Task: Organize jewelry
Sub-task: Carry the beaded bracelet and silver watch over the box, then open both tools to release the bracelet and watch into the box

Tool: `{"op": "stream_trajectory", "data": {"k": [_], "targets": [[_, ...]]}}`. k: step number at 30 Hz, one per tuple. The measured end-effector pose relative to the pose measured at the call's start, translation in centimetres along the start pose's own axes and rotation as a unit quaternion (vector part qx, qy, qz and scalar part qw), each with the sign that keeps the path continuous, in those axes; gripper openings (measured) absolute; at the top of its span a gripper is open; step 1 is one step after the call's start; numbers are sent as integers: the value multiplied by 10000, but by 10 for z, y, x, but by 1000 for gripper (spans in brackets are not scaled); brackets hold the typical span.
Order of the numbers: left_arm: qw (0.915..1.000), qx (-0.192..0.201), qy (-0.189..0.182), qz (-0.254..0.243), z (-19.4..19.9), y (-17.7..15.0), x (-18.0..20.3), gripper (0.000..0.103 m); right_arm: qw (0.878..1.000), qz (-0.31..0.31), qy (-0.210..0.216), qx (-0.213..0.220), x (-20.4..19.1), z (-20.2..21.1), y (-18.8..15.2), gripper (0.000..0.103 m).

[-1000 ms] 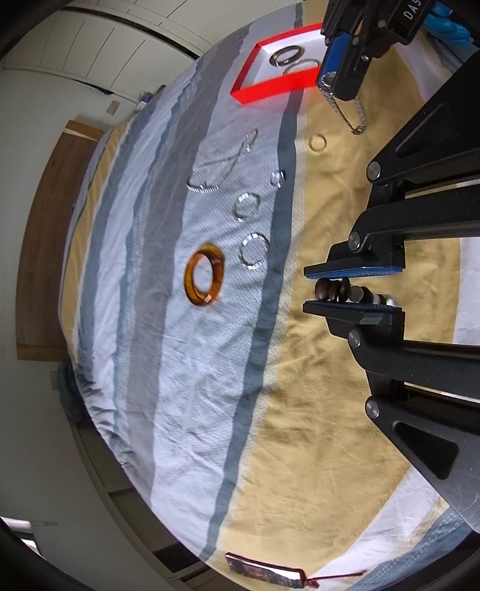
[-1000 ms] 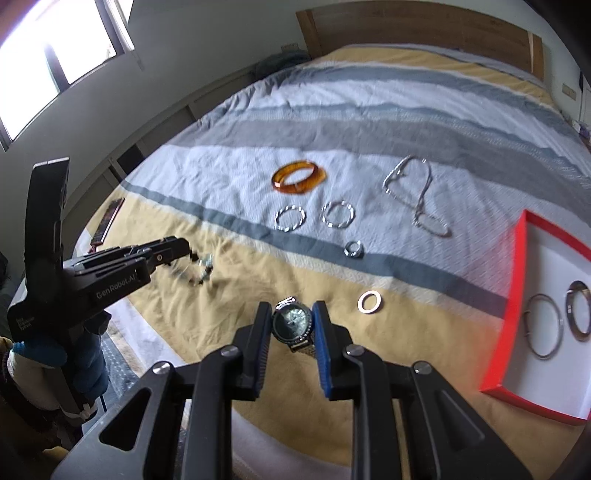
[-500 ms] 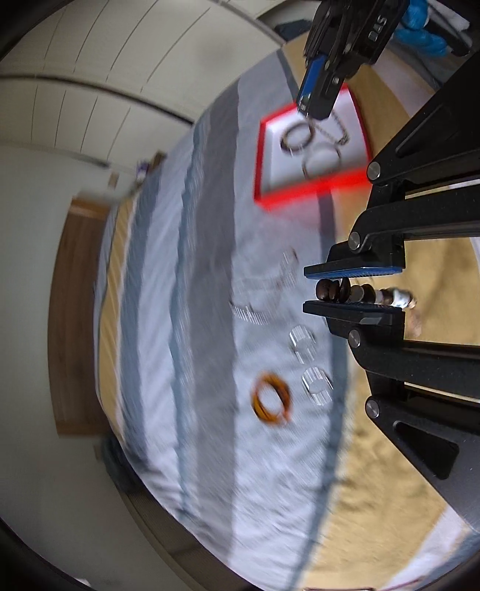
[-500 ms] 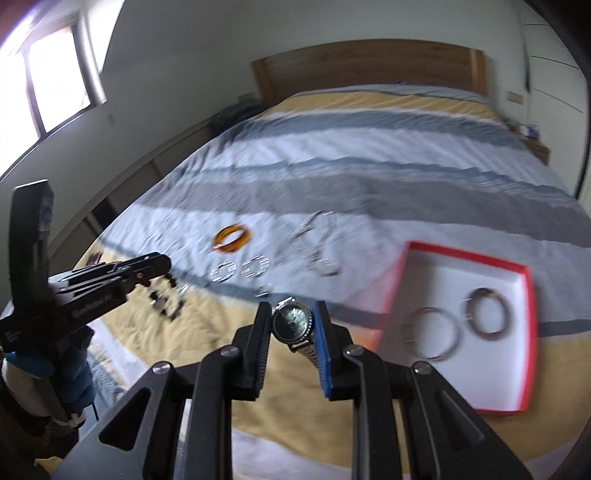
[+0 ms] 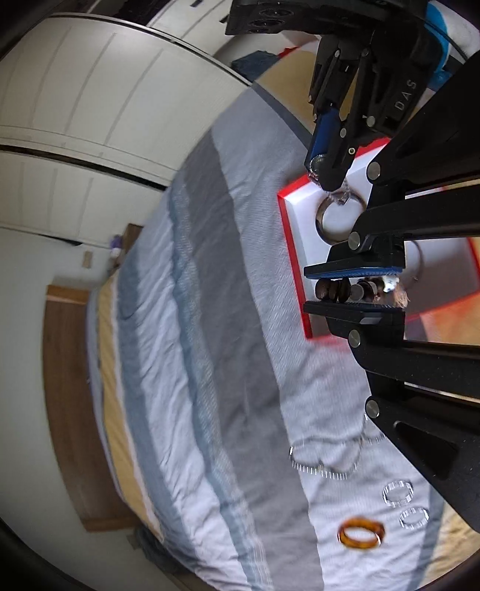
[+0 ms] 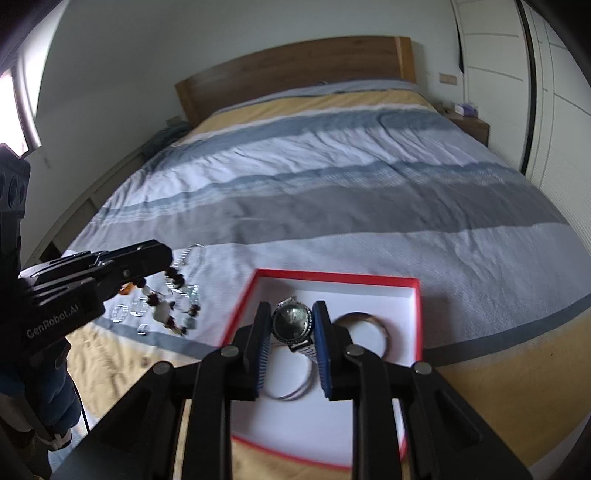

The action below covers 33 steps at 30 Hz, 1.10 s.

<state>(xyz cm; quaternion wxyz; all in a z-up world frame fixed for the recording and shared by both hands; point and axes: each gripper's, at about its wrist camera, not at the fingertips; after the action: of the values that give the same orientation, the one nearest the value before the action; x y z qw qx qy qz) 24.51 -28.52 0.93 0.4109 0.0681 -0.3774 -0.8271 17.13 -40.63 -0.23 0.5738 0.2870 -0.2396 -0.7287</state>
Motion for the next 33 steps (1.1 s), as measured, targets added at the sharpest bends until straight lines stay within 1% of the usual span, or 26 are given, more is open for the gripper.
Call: {"op": "stream_trajectory", "data": {"k": [5,7,11,14,17,19,22,28,31,33], "targets": [[9990,-444,49,-33,-59,-7,-1,11,9993,-140,-80,-342,22,-46,-9,21],[9983,-569,95,-47,-76,-12,-3,11,9987,-163,-81,-479,26,-60,-12,21],[9967,-787,152,101,-102,-24,-14,11,9971,-169,-120,-731,31,-84,-21,21],[9954,-916,232,179,-114,-33,-21,11,9957,-182,-170,-891,34,-96,-27,21],[9939,-1027,227,338,-121,-37,-28,11,9944,-176,-259,-1006,37,-103,-32,21],[9931,-1109,209,331,-126,-39,-28,11,9938,-58,-337,-1057,33,-107,-34,21],[9921,-1196,239,293,-132,-41,-27,12,9933,12,-412,-1078,30,-109,-33,21],[9918,-1219,182,346,-133,-41,-30,13,9930,110,-452,-1084,27,-107,-33,22],[9920,-1214,115,342,-132,-40,-29,16,9925,182,-482,-1105,26,-106,-32,22],[9919,-1224,49,324,-131,-39,-28,24,9921,253,-524,-1113,24,-103,-33,22]]}}
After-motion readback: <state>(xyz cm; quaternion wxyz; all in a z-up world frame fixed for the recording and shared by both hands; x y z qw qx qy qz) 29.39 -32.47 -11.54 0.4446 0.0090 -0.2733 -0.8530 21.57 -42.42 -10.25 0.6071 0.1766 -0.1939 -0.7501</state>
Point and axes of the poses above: each gripper's, at about its wrist camera, not at the fingertips, and z roughly against the way its jaws point, x to its right, y to its top, and after that the axes turned 6 degrees about -y, right-handed
